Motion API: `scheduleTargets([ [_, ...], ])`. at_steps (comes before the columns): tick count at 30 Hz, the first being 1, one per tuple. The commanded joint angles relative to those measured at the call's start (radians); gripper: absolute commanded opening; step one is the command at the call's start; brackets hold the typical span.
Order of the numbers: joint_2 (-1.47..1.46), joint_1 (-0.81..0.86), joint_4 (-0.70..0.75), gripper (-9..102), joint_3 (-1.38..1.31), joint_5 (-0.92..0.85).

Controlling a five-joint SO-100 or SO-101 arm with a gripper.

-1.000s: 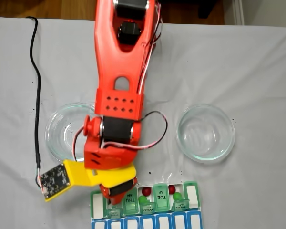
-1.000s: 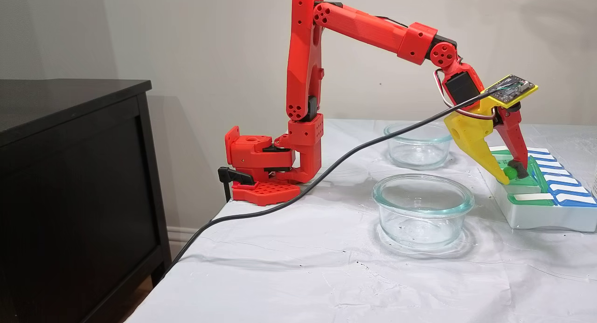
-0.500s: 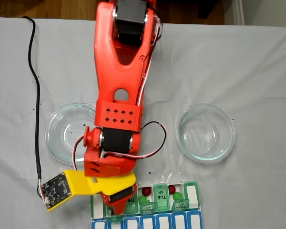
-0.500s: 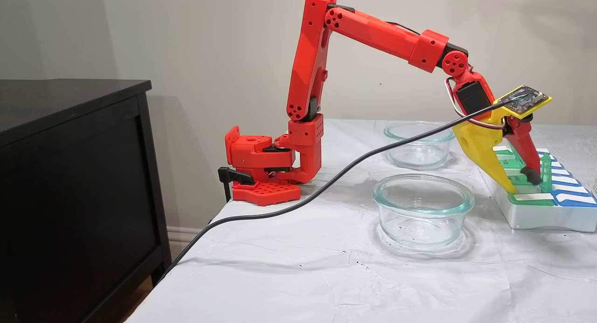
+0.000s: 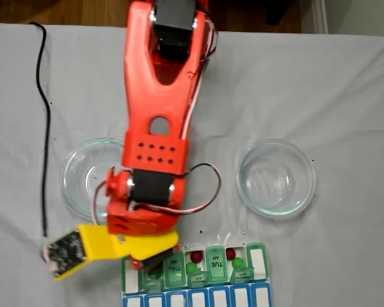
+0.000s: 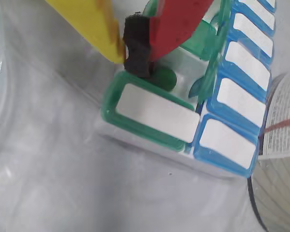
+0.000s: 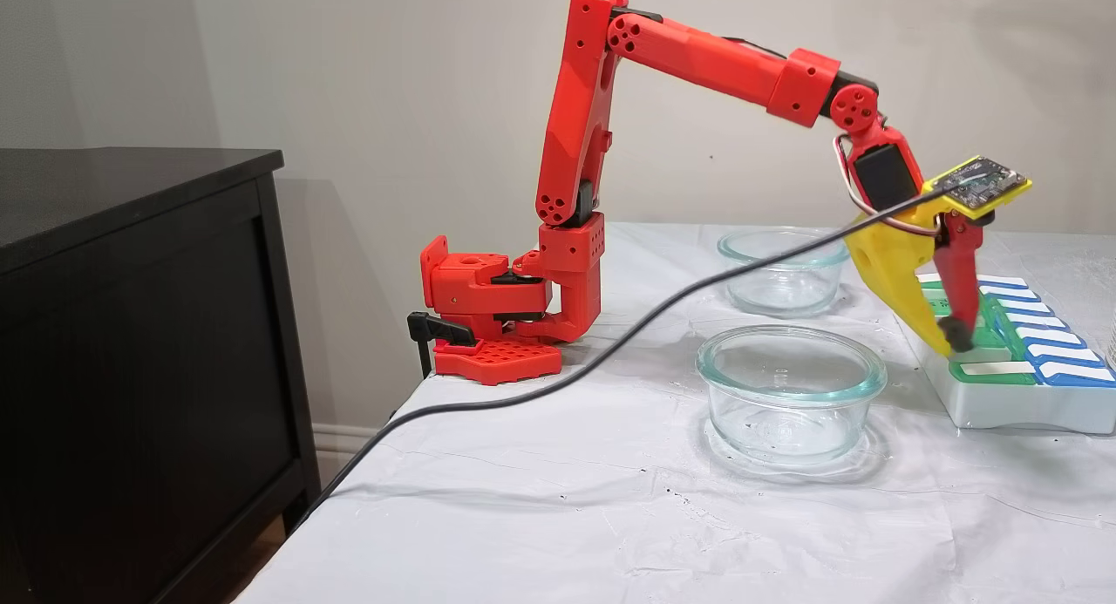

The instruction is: Sort medicines into box.

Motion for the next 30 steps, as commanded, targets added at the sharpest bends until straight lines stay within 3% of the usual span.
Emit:
scheduleTargets([
  [1,0.273,-0.005,0.028,0,-0.061,0.058],
  [8,0.433,-0.155,0.038,0,-0.017,0.216],
  [13,0.448,-0.304,-0.121,0,0.103,0.291],
  [19,0.515,-0.336,-0.508,0,0.33,0.413],
  [24,0.491,-0.368,-0.591,0,0.379,0.451],
  [30,0.365,-0.383,-0.529,0,0.285,0.437],
])
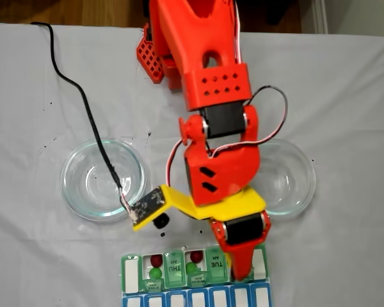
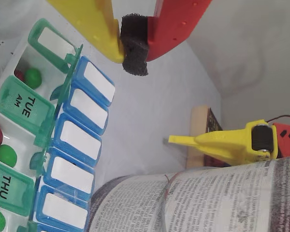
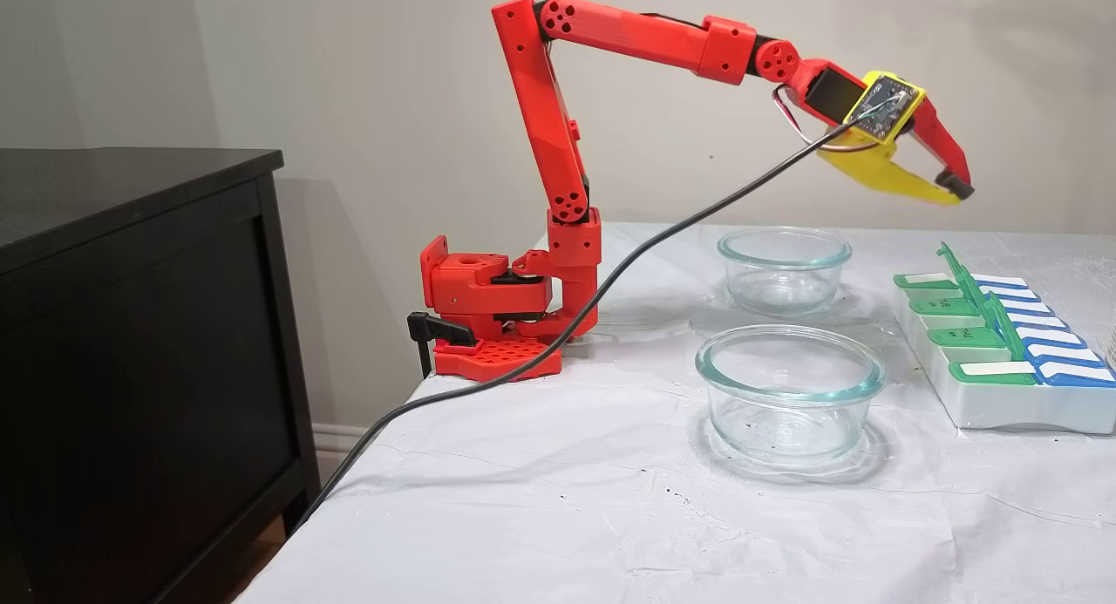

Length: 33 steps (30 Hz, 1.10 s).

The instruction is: Sort medicines into box.

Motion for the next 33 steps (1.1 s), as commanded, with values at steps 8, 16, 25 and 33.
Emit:
scheduleTargets([
  [8,-0.101,-0.032,-0.071,0,-0.13,-0.029],
  [16,-0.163,-0.054,-0.089,0,-0.169,-0.025],
  [25,-0.255,-0.052,-0.1,0,-0.23,-0.018],
  [33,-0.287,-0.061,0.19,0,-0.351,-0.046],
])
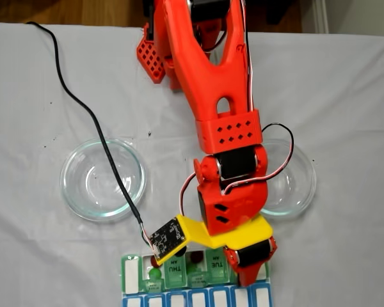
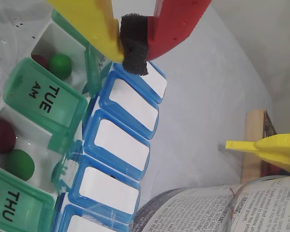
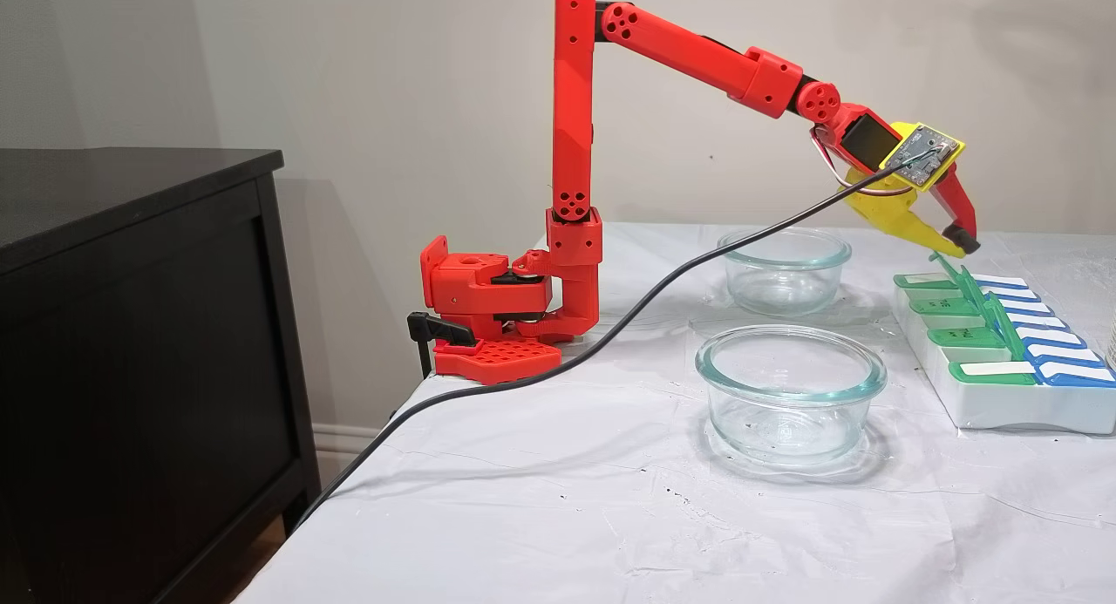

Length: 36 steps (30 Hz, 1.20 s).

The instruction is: Sort medicines into box.

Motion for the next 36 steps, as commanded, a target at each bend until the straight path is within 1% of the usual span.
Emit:
scheduleTargets([
  [1,0.018,-0.023,0.183,0,-0.176,-0.011],
  [4,0.009,-0.025,0.285,0,-0.221,-0.011],
  [10,-0.011,-0.049,0.367,0,-0.229,-0.055],
  [15,-0.075,-0.052,0.486,0,-0.291,-0.058],
  [20,-0.15,-0.031,0.522,0,-0.35,-0.044],
  [26,-0.229,-0.026,0.606,0,-0.425,-0.048],
  [36,-0.057,-0.002,0.581,0,-0.422,-0.075],
])
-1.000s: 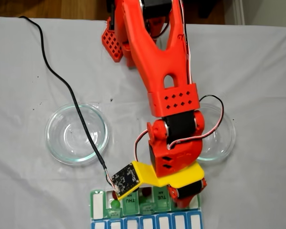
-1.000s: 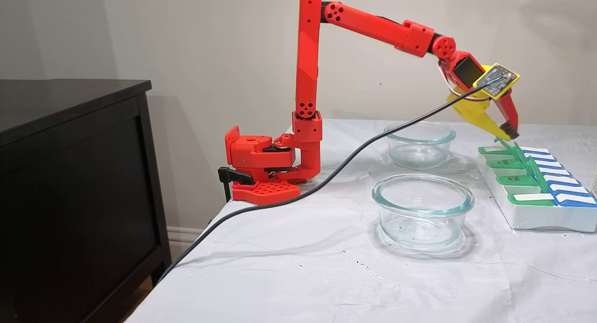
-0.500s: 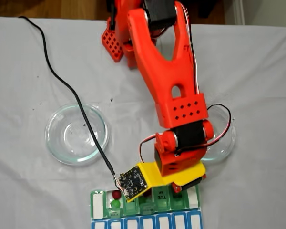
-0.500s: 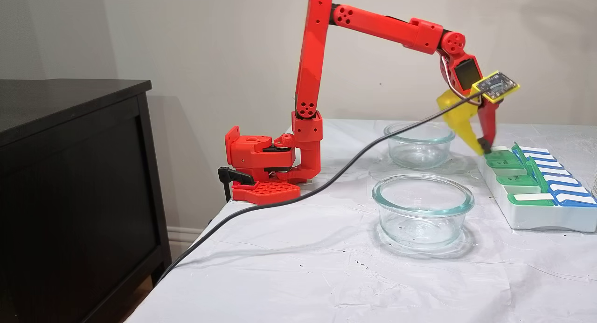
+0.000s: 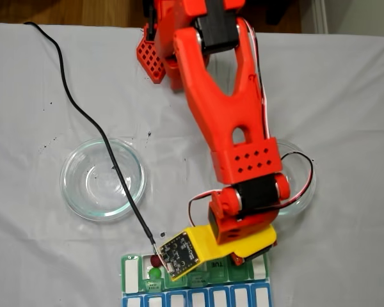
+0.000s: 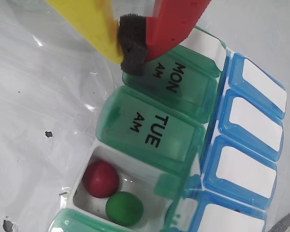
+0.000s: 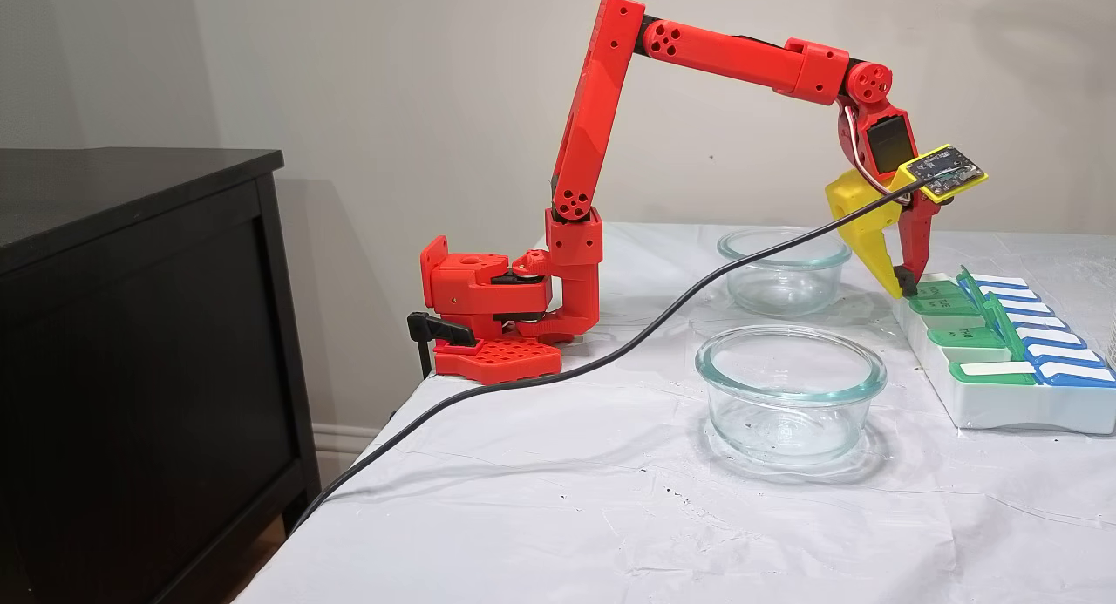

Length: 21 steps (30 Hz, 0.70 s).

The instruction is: Sort medicines into box.

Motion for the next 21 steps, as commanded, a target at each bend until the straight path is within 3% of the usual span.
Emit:
scheduleTargets([
  [1,0.172,0.012,-0.018,0,-0.061,-0.015],
  [5,0.244,0.028,-0.066,0,-0.049,-0.009],
  [16,0.388,0.1,-0.416,0,0.12,-0.025],
  [21,0.325,0.12,-0.443,0,0.12,-0.061],
])
